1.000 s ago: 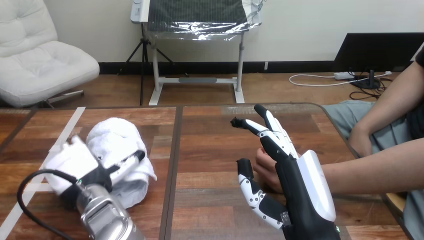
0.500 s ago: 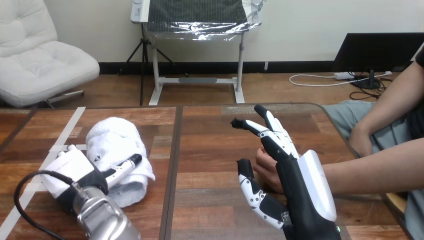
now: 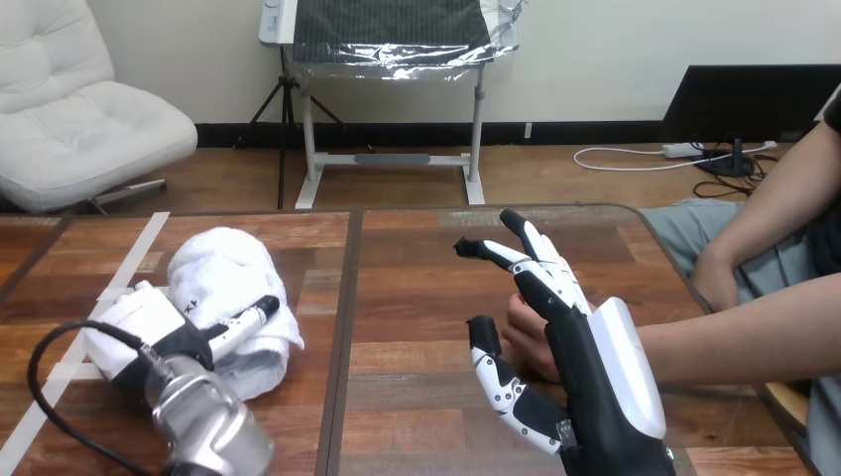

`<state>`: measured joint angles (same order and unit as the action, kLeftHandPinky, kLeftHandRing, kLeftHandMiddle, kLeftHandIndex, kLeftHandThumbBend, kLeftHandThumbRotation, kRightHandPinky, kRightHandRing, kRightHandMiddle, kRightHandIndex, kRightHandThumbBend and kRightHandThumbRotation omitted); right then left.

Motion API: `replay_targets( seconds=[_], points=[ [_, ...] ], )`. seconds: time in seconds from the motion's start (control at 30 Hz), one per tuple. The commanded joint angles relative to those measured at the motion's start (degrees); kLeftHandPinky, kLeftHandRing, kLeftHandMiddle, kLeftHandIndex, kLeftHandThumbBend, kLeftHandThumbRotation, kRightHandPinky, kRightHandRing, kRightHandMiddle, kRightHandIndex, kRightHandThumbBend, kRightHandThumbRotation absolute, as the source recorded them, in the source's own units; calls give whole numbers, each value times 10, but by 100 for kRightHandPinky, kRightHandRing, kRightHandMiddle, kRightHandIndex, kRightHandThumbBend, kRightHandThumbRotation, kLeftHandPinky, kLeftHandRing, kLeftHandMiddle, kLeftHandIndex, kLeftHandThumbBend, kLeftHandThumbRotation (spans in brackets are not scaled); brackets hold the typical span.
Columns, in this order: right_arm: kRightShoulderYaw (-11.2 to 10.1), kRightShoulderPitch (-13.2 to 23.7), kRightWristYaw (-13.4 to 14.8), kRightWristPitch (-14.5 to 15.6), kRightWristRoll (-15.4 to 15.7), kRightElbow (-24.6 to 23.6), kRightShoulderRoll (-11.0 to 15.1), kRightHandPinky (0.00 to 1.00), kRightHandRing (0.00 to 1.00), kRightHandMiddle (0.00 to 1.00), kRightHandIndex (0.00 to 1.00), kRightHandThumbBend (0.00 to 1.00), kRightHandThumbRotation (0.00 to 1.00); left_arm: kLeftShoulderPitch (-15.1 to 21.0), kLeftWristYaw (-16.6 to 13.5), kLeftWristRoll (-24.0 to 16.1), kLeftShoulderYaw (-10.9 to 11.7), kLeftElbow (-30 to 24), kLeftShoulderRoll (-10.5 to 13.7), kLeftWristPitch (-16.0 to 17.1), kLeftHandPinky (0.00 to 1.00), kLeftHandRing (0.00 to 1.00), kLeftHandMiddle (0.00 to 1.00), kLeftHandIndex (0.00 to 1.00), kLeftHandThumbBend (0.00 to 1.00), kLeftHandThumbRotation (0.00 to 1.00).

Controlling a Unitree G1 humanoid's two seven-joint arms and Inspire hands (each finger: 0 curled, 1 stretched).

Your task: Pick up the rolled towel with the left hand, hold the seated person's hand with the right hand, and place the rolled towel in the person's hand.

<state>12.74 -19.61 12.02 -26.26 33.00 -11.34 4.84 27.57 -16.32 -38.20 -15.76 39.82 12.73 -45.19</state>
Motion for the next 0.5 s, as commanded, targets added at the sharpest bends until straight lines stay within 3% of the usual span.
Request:
replay_targets(
  seconds=[0.0,0.47],
  points=[
    [-7,39,3,-2,0,-33,1,100,98,97,80,15,0,59,-12,8,4,33,1,20,87,92,97,100,100,100],
    [-7,37,1,-2,-4,-33,1,100,98,96,80,15,0,119,5,65,21,107,-10,71,80,86,94,100,100,100]
  ],
)
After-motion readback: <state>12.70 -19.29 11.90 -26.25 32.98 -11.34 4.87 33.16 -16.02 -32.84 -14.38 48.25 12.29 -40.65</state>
